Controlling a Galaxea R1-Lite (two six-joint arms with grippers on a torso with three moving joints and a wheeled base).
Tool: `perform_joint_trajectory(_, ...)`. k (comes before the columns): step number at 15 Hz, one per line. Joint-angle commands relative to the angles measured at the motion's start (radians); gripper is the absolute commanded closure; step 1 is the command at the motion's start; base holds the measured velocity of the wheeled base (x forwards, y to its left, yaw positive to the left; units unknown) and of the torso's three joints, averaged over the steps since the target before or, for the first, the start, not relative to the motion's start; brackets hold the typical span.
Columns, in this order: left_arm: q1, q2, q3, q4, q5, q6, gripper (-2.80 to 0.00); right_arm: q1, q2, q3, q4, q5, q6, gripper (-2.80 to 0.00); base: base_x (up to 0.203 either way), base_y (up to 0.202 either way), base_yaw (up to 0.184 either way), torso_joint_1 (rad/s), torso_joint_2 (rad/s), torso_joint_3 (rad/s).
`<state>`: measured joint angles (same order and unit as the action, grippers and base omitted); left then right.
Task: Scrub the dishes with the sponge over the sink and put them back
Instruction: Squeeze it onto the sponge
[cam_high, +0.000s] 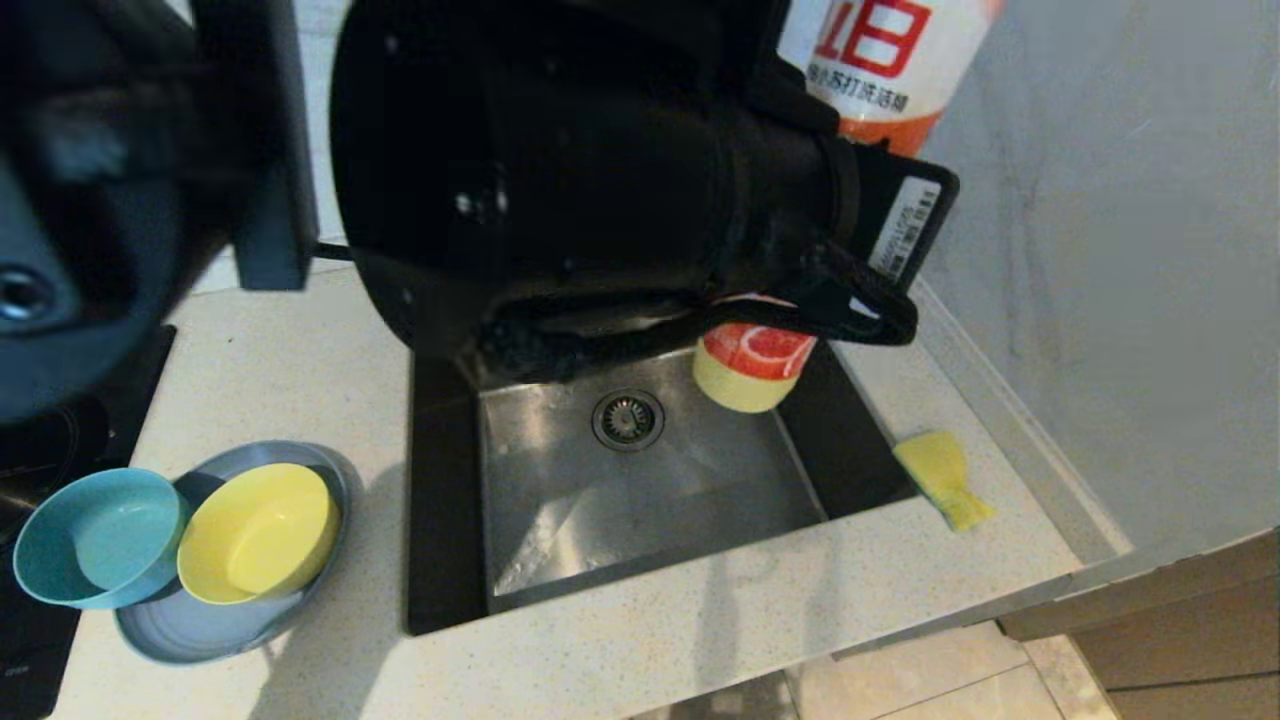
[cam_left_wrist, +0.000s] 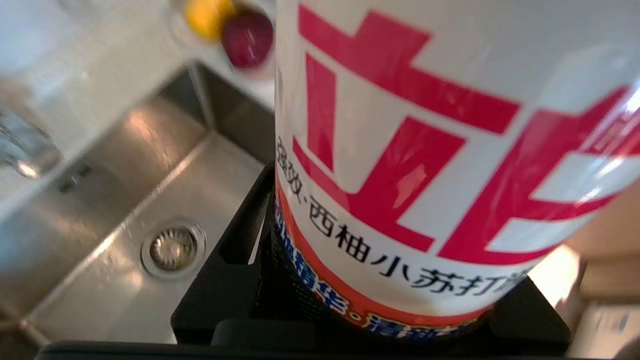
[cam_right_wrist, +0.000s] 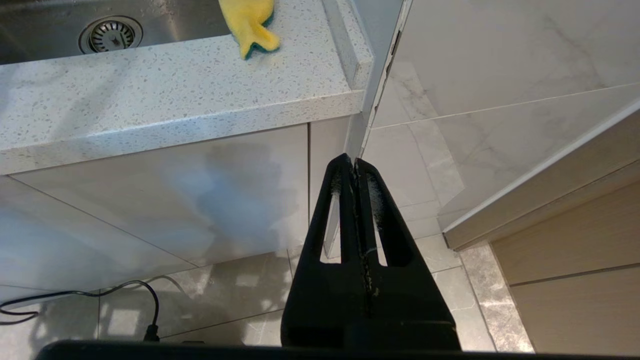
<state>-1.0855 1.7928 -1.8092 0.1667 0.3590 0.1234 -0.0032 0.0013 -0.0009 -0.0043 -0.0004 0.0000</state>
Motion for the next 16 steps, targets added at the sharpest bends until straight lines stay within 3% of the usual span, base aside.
perform_joint_trajectory(1, -0.023, 0.040, 0.020, 0.002, 0.012, 0.002, 0.00, 0.000, 0.000, -0.001, 0.000, 0.000, 0.000, 0.00, 0.000, 0.000, 0.000, 0.000, 0.00, 0.000)
perform_joint_trajectory(7, -0.062, 0.118, 0.070, 0.002, 0.045, 0.049, 0.00, 0.000, 0.000, -0.001, 0.000, 0.000, 0.000, 0.00, 0.000, 0.000, 0.000, 0.000, 0.00, 0.000)
perform_joint_trajectory(11, -0.082, 0.174, 0.062, 0.001, 0.086, 0.109, 0.00, 0.000, 0.000, -0.001, 0.000, 0.000, 0.000, 0.00, 0.000, 0.000, 0.000, 0.000, 0.00, 0.000)
perform_joint_trajectory(16, -0.098, 0.220, 0.070, 0.001, 0.089, 0.185, 0.00, 0.000, 0.000, -0.001, 0.000, 0.000, 0.000, 0.00, 0.000, 0.000, 0.000, 0.000, 0.00, 0.000)
